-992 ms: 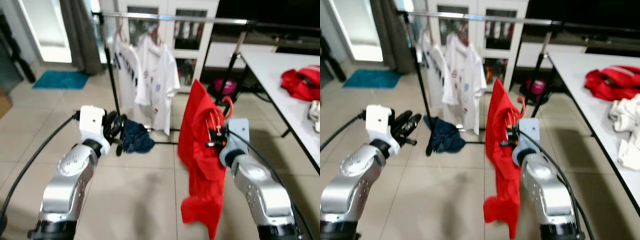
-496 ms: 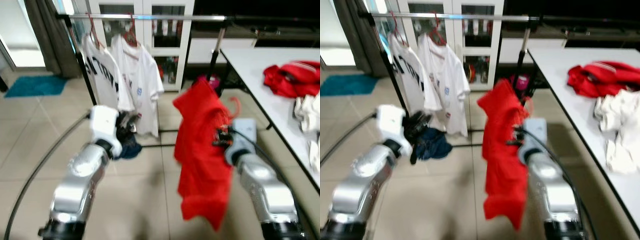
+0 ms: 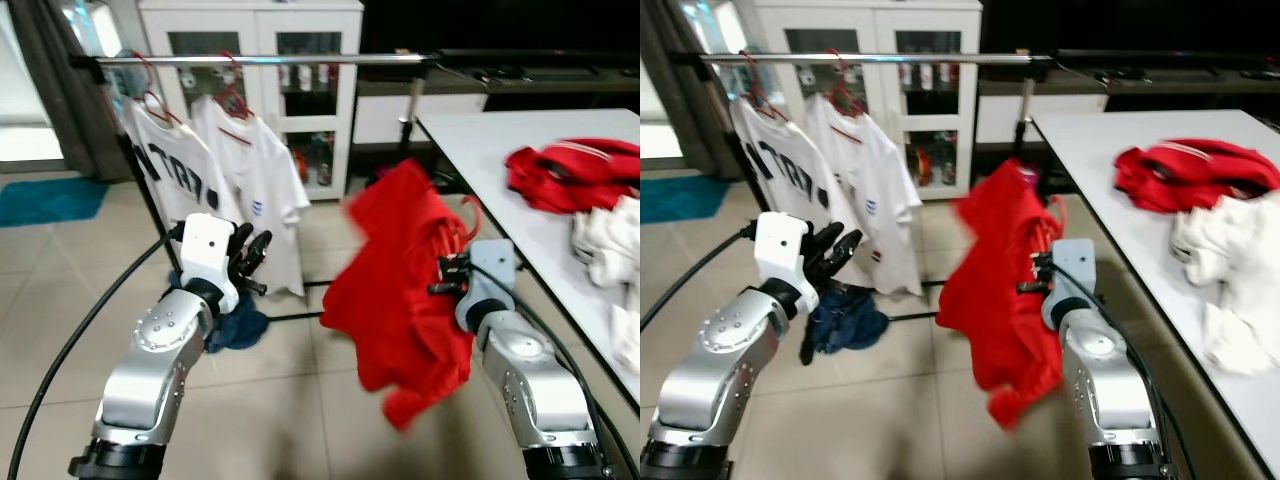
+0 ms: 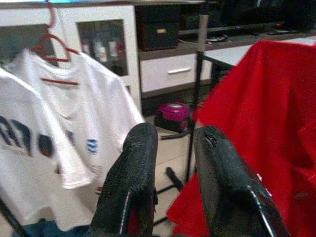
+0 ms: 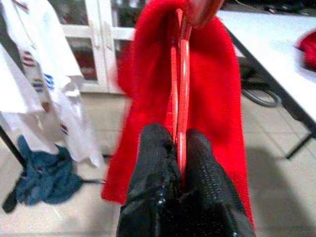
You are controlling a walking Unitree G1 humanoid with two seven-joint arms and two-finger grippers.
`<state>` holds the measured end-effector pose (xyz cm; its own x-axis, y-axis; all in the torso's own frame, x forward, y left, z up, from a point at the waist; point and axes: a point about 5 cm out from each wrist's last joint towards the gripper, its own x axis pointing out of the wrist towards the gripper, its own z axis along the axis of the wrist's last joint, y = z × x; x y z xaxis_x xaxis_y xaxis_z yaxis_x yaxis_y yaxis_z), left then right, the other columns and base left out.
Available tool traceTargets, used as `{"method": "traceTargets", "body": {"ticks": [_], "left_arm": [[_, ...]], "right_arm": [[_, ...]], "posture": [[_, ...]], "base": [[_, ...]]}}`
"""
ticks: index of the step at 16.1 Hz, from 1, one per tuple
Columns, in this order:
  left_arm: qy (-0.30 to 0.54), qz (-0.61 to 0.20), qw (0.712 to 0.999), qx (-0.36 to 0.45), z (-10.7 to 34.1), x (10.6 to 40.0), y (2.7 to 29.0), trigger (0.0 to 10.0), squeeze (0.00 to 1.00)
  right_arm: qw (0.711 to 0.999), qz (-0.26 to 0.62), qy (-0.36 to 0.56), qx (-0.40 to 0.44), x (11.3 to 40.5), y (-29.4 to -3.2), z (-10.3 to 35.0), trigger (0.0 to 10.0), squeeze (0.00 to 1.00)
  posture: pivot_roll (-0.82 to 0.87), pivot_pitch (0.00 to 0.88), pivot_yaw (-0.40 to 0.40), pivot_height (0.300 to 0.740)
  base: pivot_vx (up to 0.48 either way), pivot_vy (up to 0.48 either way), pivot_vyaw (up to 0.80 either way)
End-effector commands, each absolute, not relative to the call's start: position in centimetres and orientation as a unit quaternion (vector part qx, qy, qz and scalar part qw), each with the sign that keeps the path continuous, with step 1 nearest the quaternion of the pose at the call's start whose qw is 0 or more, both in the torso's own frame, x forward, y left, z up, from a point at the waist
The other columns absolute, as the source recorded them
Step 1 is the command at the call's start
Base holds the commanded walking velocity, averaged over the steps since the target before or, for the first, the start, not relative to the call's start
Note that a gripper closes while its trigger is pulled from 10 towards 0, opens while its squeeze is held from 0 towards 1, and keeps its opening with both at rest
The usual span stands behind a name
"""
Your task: Hang hanger
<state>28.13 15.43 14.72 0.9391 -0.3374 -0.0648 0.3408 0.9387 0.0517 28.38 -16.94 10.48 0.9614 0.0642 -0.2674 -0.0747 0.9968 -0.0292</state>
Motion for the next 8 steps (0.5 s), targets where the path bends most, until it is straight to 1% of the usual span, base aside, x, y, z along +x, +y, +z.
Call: {"method": "traceTargets", "body": {"ticks": [1, 8], "left_arm": [[0.027, -0.163, 0.986, 0.034, 14.89, 28.23, 15.98, 10.0, 0.00], [0.027, -0.160, 0.986, 0.030, 14.75, 28.03, 15.80, 10.0, 0.00]], "right_arm": [[0.993, 0.046, 0.105, -0.019, 28.75, -16.12, 11.58, 10.0, 0.00], [0.994, 0.046, 0.094, -0.028, 28.94, -16.51, 11.97, 10.0, 0.00]], "posture": [[-0.06, 0.000, -0.009, 0.740], [-0.07, 0.000, -0.028, 0.740]], "base": [[0.394, 0.000, 0.00], [0.396, 0.000, 0.00]]}}
